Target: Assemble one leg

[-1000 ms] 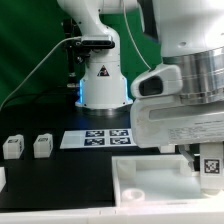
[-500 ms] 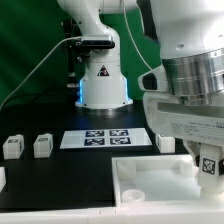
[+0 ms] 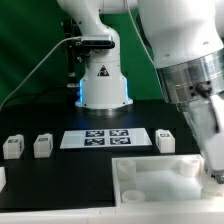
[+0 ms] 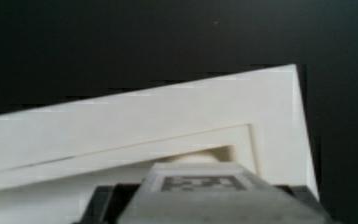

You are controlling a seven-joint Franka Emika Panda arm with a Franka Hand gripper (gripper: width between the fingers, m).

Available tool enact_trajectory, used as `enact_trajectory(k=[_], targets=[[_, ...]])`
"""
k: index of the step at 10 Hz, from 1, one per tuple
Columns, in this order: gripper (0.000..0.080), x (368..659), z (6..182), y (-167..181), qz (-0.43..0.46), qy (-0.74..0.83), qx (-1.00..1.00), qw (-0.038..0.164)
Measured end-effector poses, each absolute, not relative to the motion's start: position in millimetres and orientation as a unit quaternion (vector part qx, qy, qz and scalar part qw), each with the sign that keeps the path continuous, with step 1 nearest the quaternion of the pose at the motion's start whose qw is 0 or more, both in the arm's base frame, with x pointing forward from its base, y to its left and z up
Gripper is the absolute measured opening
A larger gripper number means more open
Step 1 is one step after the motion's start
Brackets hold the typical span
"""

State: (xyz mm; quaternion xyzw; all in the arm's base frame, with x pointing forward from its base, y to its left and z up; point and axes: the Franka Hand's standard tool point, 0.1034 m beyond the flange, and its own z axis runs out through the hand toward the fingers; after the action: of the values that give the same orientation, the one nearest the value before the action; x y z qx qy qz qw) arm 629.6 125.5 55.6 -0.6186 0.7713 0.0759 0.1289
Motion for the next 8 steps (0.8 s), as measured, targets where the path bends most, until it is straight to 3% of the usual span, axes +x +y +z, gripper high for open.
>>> enact_trajectory(k=[1, 2, 3, 4, 6, 7, 8], targets=[[0.0353, 629.3, 55.3, 126.0, 0.075, 0.765, -0.627, 0.129], [0.0536, 629.3, 55.3, 125.9, 0.071, 0.748, -0.647, 0.131], [0.0536, 629.1, 55.3, 126.4, 0.071, 0.747, -0.648, 0.131], [0.0627, 626.8, 57.8, 128.6, 0.075, 0.729, -0.668, 0.13], [0.0645, 624.1, 63.7, 129.3, 0.045, 0.554, -0.823, 0.116], [0.0649, 624.3, 66.5, 133.5, 0.03, 0.453, -0.886, 0.096], [0.0649, 625.1, 66.0, 133.8, 0.021, 0.4, -0.911, 0.099]])
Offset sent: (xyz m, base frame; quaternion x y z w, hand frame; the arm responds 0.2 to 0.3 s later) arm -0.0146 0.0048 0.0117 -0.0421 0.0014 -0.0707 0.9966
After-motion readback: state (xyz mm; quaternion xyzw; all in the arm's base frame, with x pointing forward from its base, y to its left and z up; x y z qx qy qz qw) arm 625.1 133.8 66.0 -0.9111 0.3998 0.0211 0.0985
